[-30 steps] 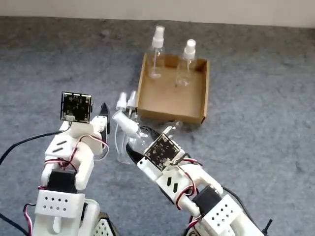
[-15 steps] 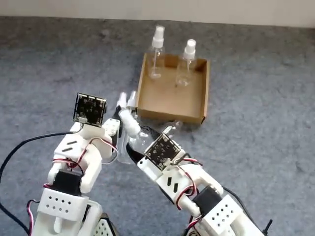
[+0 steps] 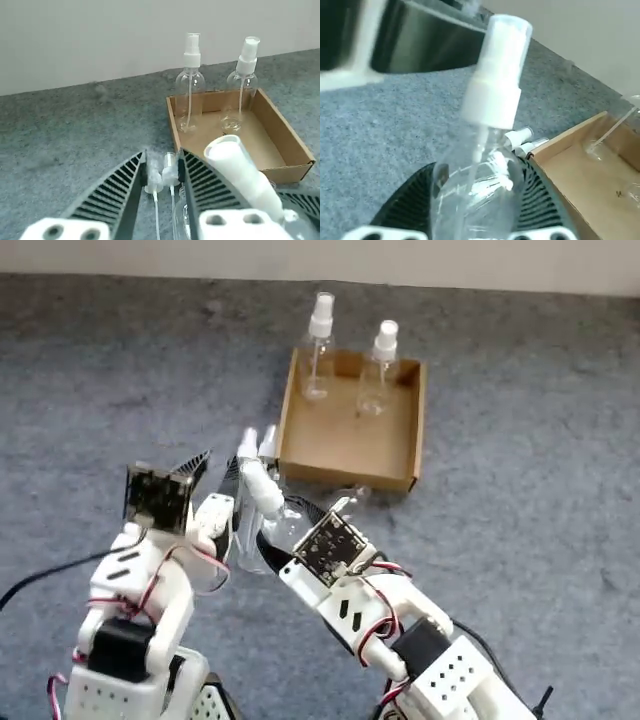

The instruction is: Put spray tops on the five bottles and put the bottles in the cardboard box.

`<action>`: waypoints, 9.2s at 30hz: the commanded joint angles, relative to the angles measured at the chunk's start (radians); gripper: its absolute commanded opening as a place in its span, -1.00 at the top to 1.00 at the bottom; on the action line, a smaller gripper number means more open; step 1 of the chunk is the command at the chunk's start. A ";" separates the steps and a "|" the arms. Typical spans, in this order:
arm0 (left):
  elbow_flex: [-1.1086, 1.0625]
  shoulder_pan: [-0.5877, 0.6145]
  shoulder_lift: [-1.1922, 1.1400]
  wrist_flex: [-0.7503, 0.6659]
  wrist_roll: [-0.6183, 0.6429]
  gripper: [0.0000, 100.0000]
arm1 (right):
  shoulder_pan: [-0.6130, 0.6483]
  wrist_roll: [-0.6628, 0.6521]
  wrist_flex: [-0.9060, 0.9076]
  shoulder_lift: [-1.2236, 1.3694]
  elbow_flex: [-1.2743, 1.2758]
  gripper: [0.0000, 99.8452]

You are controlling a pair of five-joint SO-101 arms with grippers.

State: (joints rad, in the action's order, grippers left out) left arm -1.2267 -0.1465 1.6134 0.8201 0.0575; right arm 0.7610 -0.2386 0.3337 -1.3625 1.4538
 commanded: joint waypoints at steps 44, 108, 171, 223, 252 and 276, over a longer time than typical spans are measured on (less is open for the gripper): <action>-0.131 -0.114 0.117 -0.031 -0.106 0.49 | -0.053 0.175 0.530 0.510 -1.024 0.99; -0.220 0.018 0.120 -0.123 -0.103 0.98 | -0.315 0.118 -0.529 1.509 -1.038 0.99; -0.220 0.002 0.120 -0.124 -0.106 0.98 | -0.315 0.112 -0.472 1.563 -1.159 0.64; -0.220 0.004 0.120 -0.124 -0.106 0.98 | -0.325 0.117 -0.576 1.633 -1.155 0.99; -0.130 -0.108 0.120 -0.121 -0.106 0.52 | -0.142 0.118 0.127 0.881 -1.041 0.99; -0.199 -0.022 0.119 -0.170 -0.155 0.45 | -0.079 0.115 0.619 0.819 -1.282 0.99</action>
State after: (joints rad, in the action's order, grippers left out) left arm -1.4308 -0.1972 1.7346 0.6805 -0.0913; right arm 0.6767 -0.1158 0.9459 -0.4496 0.2309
